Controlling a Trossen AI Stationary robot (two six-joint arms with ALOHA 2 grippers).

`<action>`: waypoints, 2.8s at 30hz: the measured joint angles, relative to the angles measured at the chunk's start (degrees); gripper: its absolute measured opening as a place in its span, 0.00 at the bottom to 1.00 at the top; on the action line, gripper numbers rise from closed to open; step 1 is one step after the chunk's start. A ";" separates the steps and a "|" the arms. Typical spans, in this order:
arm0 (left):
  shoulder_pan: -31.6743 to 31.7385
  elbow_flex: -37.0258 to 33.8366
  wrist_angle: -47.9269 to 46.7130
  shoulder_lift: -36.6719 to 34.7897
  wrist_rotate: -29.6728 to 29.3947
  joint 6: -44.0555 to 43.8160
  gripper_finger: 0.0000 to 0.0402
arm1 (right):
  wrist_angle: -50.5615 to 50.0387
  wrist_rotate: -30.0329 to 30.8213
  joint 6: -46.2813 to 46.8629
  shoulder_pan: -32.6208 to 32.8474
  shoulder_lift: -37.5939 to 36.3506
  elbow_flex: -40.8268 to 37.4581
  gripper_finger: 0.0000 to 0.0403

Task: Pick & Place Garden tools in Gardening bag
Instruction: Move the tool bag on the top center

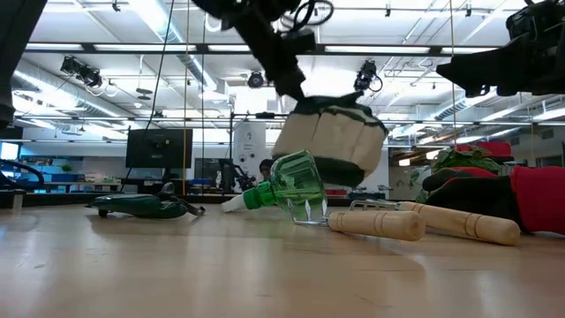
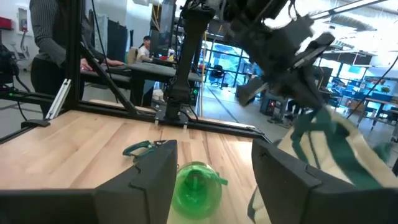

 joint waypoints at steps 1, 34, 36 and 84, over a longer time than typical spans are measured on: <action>0.02 -2.09 3.01 -0.34 0.28 0.60 0.01 | -0.17 0.00 0.28 0.00 0.00 -0.01 0.52; 8.24 -46.97 49.38 -13.47 16.66 -9.60 0.01 | 0.46 1.99 2.30 -0.02 0.00 -0.01 0.52; 8.24 -48.59 50.63 -13.47 17.04 -10.70 0.01 | 0.47 2.01 3.04 -0.02 0.00 -0.01 0.52; 3.34 -53.75 55.81 -13.42 22.60 -16.85 0.04 | -0.92 37.60 6.54 -4.84 73.20 44.83 0.52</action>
